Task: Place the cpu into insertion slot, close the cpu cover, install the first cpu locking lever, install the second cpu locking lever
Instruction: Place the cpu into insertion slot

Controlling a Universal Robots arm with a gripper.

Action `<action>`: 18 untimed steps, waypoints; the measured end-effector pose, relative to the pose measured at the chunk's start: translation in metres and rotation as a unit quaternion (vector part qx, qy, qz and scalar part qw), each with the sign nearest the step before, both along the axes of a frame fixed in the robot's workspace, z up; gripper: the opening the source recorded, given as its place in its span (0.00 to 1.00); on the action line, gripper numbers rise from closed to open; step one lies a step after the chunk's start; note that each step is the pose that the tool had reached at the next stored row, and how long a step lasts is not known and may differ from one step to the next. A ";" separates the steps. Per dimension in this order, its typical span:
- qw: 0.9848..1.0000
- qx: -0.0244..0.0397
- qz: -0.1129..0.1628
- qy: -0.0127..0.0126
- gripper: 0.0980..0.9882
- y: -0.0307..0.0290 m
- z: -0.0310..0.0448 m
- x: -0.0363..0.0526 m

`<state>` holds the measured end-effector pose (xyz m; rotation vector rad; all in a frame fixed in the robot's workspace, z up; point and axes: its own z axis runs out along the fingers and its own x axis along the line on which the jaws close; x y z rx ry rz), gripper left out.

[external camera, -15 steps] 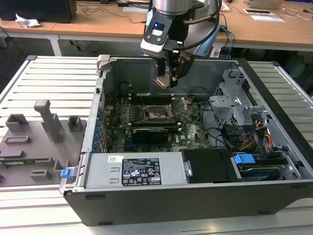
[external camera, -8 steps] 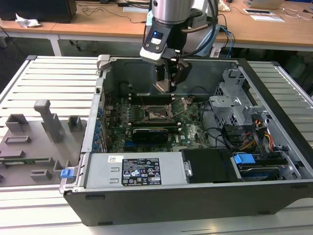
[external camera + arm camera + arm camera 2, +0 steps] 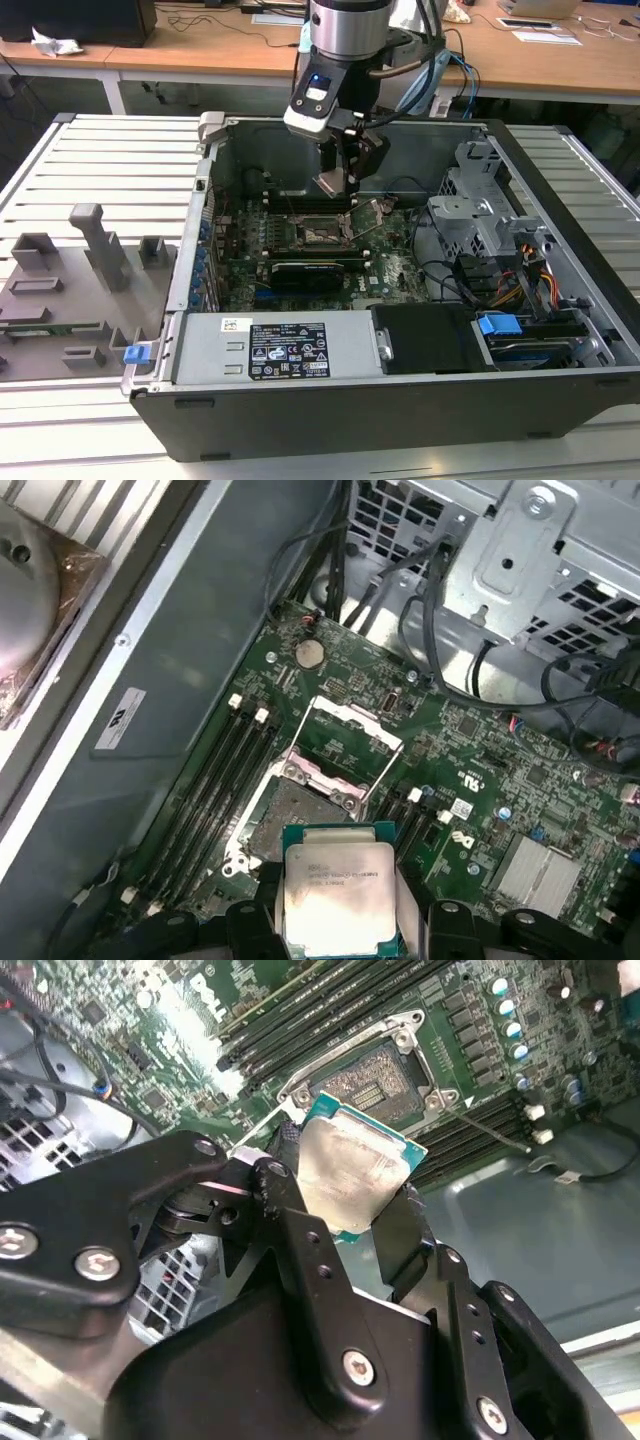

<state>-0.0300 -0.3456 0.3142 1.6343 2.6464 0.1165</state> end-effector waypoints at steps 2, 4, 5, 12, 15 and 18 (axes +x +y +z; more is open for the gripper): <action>0.999 0.000 -0.038 0.000 0.49 0.0000 -0.0031 0.0000; 0.998 0.000 -0.068 0.000 0.49 0.0000 -0.0054 0.0000; 0.997 0.000 -0.079 0.000 0.49 0.0000 -0.0062 0.0000; 0.990 0.000 -0.139 0.000 0.49 0.0000 -0.0123 -0.0001; 0.988 0.000 -0.152 0.000 0.49 0.0000 -0.0159 -0.0001; 0.988 0.000 -0.153 0.000 0.49 0.0000 -0.0192 -0.0001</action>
